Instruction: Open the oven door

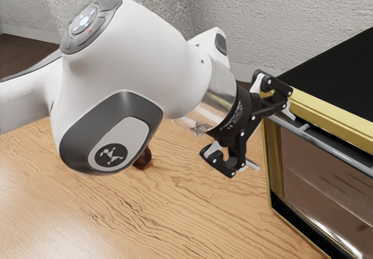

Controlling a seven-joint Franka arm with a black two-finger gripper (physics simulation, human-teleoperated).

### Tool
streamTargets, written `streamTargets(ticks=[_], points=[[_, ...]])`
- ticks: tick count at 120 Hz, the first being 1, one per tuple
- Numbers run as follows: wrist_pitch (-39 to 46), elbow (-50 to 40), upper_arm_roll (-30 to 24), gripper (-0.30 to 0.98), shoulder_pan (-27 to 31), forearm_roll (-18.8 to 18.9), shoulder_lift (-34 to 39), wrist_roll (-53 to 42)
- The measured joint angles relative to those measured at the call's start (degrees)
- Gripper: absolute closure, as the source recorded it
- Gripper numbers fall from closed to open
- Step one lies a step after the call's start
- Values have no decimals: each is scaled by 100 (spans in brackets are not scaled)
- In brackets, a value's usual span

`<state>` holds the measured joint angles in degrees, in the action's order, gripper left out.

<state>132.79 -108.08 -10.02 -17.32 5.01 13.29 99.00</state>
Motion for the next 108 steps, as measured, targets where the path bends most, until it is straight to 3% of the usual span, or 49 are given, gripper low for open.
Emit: streamTargets(ticks=[38,78,96,108], points=[[2,7,4,0,121,-71,-90,-64],[15,-214,16,0,274,-644,-198,-207],[85,-1252,-208,0,749,-914,635,-249],[219,-2194,-600,0,1093,-1439,1413,-271]])
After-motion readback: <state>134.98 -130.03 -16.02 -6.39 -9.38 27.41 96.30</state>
